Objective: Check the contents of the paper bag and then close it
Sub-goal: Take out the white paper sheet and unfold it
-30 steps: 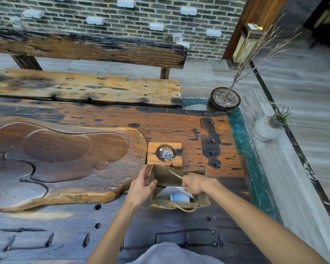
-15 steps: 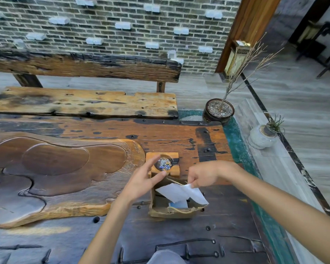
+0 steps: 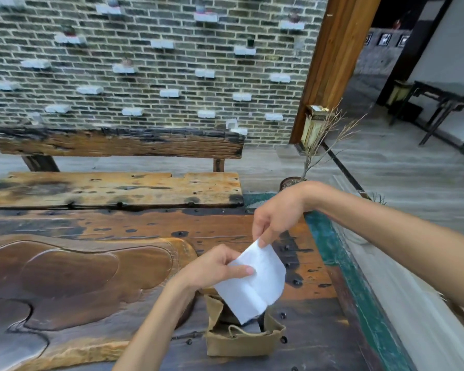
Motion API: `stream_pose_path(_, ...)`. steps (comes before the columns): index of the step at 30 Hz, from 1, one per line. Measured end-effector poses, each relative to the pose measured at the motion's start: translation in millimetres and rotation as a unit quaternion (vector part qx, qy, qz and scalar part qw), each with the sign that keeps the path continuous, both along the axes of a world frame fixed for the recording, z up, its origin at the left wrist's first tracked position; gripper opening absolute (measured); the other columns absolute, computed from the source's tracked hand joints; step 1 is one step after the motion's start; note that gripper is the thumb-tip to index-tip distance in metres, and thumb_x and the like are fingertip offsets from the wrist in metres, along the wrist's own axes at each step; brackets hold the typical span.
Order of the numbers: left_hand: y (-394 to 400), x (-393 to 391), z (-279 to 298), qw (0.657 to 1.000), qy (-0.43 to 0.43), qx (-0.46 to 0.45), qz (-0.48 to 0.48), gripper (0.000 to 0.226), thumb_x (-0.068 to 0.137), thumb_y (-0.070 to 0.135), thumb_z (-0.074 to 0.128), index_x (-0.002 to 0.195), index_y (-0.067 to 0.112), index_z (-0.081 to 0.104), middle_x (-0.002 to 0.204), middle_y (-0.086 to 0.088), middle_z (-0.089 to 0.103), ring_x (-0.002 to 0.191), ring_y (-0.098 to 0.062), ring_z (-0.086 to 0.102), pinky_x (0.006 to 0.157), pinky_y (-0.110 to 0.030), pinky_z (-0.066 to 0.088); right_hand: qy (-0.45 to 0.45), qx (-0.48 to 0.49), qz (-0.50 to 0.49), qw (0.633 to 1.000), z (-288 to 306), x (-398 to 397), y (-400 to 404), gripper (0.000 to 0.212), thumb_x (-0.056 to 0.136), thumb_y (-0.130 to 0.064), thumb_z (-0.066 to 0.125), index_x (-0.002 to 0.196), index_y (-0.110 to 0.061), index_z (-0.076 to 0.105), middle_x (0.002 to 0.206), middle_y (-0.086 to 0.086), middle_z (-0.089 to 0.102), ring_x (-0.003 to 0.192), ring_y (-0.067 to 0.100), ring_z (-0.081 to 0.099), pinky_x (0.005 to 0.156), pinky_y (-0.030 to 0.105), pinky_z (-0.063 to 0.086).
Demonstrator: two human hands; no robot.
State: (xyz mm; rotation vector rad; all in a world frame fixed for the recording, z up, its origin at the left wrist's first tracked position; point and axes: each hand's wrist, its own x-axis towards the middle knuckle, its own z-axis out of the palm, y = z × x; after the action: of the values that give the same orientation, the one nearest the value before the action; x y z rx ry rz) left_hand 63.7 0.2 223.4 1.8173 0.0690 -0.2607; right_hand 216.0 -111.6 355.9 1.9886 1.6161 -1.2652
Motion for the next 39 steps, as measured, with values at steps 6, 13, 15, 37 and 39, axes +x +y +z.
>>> stream_pose_path(6, -1.2, -9.9, 12.5, 0.983, -0.022, -0.139, 0.119, 0.033, 0.091, 0.031, 0.066, 0.102, 0.001, 0.074, 0.106, -0.022, 0.074, 0.093, -0.033, 0.071, 0.081, -0.041, 0.052, 0.121, 0.236, -0.187, 0.946, 11.4, 17.9, -15.9, 0.032, 0.096, -0.041, 0.057, 0.123, -0.025, 0.066, 0.119, -0.017, 0.069, 0.109, -0.001, 0.064, 0.097, 0.031, 0.053)
stream_pose_path(13, 2.1, -0.2, 35.6, 0.931, -0.103, -0.216, 0.277, 0.031, 0.093, 0.023, 0.061, 0.102, -0.005, 0.070, 0.105, -0.025, 0.073, 0.089, -0.033, 0.071, 0.071, -0.037, 0.056, 0.462, 0.447, -0.507, 0.574, -53.2, 23.6, -65.6, 0.063, 0.090, -0.044, 0.054, 0.128, 0.006, 0.055, 0.132, 0.027, 0.061, 0.121, 0.036, 0.062, 0.105, 0.047, 0.047)
stream_pose_path(15, 2.0, 2.3, 40.1, 0.921, -0.118, -0.226, 0.296, 0.029, 0.093, 0.025, 0.060, 0.101, 0.000, 0.071, 0.102, -0.020, 0.075, 0.089, -0.031, 0.072, 0.071, -0.037, 0.057, 0.527, 0.399, -0.549, 0.511, -73.5, 12.0, -78.5, 0.078, 0.092, -0.056, 0.046, 0.126, 0.013, 0.055, 0.130, 0.033, 0.059, 0.123, 0.043, 0.058, 0.104, 0.049, 0.047)
stream_pose_path(37, -22.4, 1.8, 56.5, 0.931, -0.142, -0.193, 0.275, 0.022, 0.090, 0.012, 0.065, 0.112, 0.012, 0.072, 0.101, -0.011, 0.078, 0.091, -0.025, 0.074, 0.064, -0.026, 0.056, 0.333, 0.490, -0.568, 0.571, -64.4, -39.8, -41.5, 0.021, 0.089, -0.023, 0.071, 0.103, -0.007, 0.074, 0.099, 0.014, 0.078, 0.087, 0.028, 0.073, 0.077, 0.039, 0.054)
stream_pose_path(39, -21.5, 0.6, 60.1, 0.931, -0.143, -0.186, 0.281, 0.022, 0.091, 0.012, 0.063, 0.112, 0.011, 0.071, 0.099, -0.010, 0.078, 0.090, -0.023, 0.075, 0.061, -0.022, 0.055, 0.325, 0.496, -0.547, 0.590, -64.0, -37.9, -44.8, 0.024, 0.087, -0.024, 0.073, 0.105, -0.009, 0.074, 0.102, 0.011, 0.078, 0.093, 0.028, 0.074, 0.083, 0.042, 0.055)
